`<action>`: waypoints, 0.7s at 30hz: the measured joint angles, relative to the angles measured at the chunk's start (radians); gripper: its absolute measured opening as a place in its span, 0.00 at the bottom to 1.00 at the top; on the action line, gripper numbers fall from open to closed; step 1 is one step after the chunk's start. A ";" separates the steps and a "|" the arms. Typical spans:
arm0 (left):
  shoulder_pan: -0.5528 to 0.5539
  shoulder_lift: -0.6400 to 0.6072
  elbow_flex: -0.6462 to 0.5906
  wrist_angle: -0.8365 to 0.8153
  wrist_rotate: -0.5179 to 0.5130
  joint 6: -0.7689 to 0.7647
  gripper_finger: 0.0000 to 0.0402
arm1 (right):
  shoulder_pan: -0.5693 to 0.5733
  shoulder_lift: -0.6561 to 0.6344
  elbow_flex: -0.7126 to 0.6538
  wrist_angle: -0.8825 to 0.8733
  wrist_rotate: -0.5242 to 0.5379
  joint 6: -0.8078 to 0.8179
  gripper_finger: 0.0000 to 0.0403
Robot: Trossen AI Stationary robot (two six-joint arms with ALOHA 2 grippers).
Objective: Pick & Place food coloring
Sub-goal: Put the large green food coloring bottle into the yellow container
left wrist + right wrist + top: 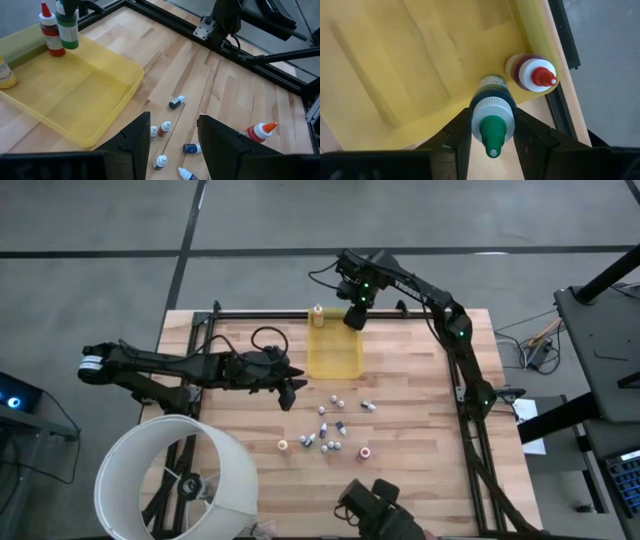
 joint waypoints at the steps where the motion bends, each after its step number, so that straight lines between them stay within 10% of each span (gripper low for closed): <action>1: 0.000 0.000 0.000 0.000 0.000 0.000 0.34 | 0.000 0.000 -0.004 0.007 0.000 0.000 0.28; 21: 0.000 0.000 0.000 0.000 -0.003 0.000 0.34 | 0.000 -0.008 -0.021 -0.007 0.003 0.070 0.28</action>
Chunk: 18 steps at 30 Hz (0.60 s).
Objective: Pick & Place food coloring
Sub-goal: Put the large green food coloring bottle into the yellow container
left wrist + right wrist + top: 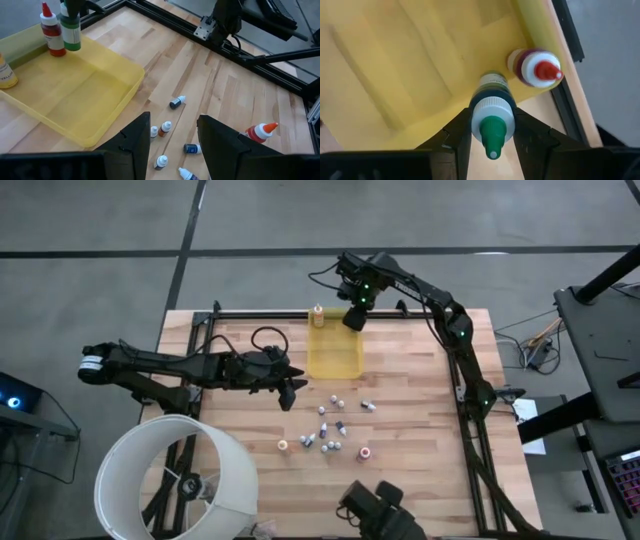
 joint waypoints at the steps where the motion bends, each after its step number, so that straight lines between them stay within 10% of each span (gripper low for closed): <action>1: 0.000 0.000 0.000 0.000 0.000 0.000 0.34 | 0.000 -0.001 0.001 -0.005 0.000 0.016 0.28; 18: 0.000 -0.001 0.000 0.000 0.000 0.000 0.34 | 0.000 -0.001 0.003 0.006 -0.003 0.322 0.29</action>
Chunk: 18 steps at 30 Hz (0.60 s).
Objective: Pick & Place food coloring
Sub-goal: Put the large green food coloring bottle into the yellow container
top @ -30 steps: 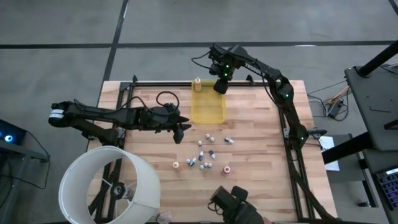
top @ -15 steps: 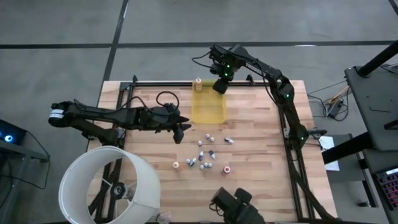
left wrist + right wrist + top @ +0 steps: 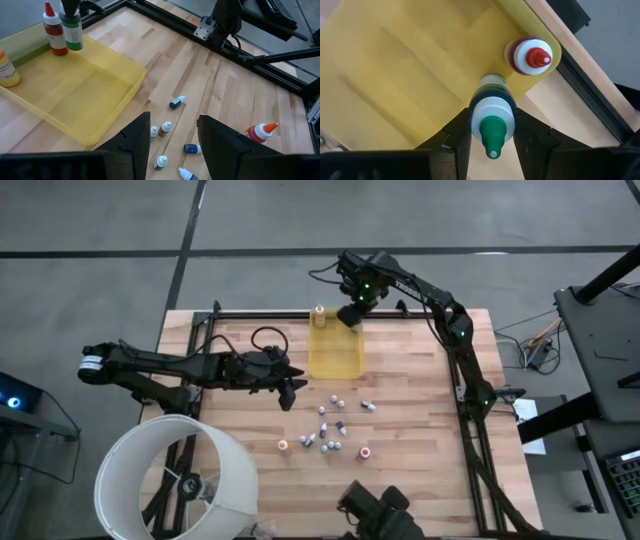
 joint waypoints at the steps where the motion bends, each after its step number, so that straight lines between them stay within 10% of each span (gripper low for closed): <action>1: 0.000 0.000 0.000 0.000 0.000 0.000 0.34 | 0.000 0.000 0.000 0.008 0.000 0.011 0.29; 18: 0.000 0.000 0.000 0.000 0.000 -0.002 0.34 | 0.005 0.009 -0.069 0.097 -0.004 0.060 0.29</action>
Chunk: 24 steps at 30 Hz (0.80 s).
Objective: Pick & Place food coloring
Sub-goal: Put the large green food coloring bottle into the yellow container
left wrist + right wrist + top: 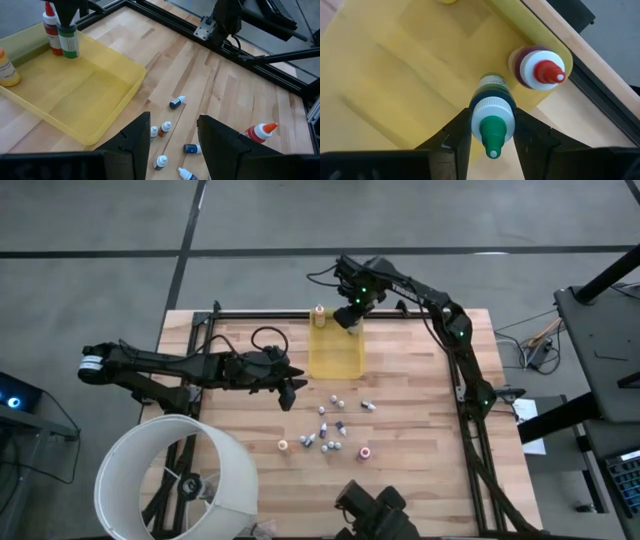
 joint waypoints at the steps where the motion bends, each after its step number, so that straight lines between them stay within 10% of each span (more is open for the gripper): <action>1: 0.000 0.000 0.000 0.000 0.000 0.000 0.34 | 0.000 0.000 -0.009 0.007 0.000 -0.001 0.29; 24: 0.000 0.000 0.000 0.000 0.000 -0.002 0.34 | -0.001 0.001 -0.076 0.075 0.011 -0.025 0.35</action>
